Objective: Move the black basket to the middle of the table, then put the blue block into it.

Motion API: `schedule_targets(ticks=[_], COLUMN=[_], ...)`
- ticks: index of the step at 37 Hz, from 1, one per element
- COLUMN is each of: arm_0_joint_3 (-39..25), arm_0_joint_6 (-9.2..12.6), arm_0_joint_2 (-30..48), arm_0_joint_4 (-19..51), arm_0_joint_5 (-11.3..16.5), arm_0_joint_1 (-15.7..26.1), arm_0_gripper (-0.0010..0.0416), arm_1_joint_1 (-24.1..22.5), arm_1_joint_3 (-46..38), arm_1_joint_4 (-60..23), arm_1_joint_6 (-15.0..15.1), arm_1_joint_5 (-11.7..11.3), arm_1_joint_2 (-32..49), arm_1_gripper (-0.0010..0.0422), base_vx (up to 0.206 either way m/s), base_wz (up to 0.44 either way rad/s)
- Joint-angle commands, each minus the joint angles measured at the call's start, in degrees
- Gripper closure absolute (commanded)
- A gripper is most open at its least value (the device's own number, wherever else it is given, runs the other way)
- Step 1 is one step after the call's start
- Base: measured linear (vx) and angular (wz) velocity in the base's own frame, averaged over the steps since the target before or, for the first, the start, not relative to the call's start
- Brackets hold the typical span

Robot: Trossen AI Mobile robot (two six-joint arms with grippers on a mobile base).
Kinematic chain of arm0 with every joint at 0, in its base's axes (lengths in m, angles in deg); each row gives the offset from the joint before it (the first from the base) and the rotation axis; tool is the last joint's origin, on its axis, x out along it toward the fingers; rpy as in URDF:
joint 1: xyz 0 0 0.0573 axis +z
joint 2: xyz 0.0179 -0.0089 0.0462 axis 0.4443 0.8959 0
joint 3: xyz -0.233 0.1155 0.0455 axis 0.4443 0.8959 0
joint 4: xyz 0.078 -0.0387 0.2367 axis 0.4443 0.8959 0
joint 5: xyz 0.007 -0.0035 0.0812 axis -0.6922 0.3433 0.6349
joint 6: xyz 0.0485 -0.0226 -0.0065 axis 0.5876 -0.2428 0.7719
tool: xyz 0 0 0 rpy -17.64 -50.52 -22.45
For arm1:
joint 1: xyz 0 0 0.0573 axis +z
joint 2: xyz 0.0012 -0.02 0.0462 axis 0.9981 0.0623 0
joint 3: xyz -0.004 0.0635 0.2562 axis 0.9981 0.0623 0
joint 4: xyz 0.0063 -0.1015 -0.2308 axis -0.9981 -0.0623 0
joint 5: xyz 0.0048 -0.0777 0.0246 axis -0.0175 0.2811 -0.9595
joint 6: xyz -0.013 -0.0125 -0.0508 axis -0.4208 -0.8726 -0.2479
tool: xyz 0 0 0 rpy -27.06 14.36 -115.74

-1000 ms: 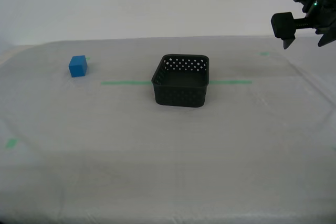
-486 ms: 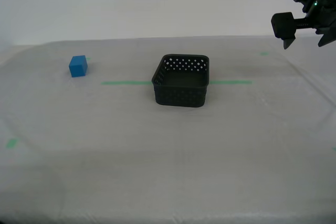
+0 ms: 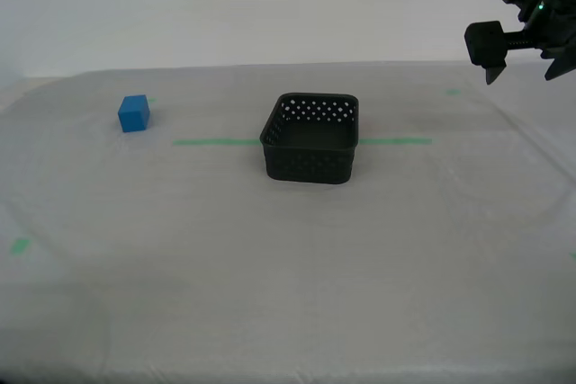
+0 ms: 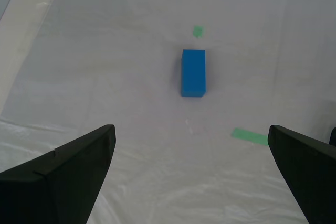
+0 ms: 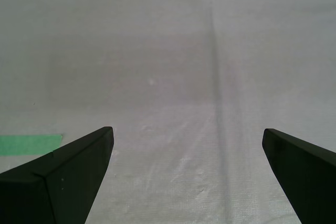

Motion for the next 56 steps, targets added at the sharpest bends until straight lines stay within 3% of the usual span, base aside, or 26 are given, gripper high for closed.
schedule_targets(ticks=[1,30,56], arm_0_joint_3=[-0.1,-0.1,-0.1], arm_0_joint_6=[-0.1,-0.1,-0.1], arm_0_joint_2=[0.0,0.0,0.0], arm_0_joint_4=[0.0,0.0,0.0], arm_0_joint_5=[0.1,0.1,0.1], arm_0_joint_1=[0.0,0.0,0.0], arm_0_gripper=[0.0007,0.0007,0.0007], arm_1_joint_1=[-0.2,-0.5,-0.5], arm_1_joint_3=[-0.8,-3.7,-3.7], arm_1_joint_4=[-0.2,3.1,12.9], arm_1_joint_6=[0.1,0.5,1.9], arm_1_joint_5=[0.3,3.5,3.8], arm_1_joint_2=[1.9,14.6,30.3], arm_1_gripper=[0.0011,0.0011,0.0011], base_vx=[0.000,0.000,0.000], base_wz=[0.000,0.000,0.000])
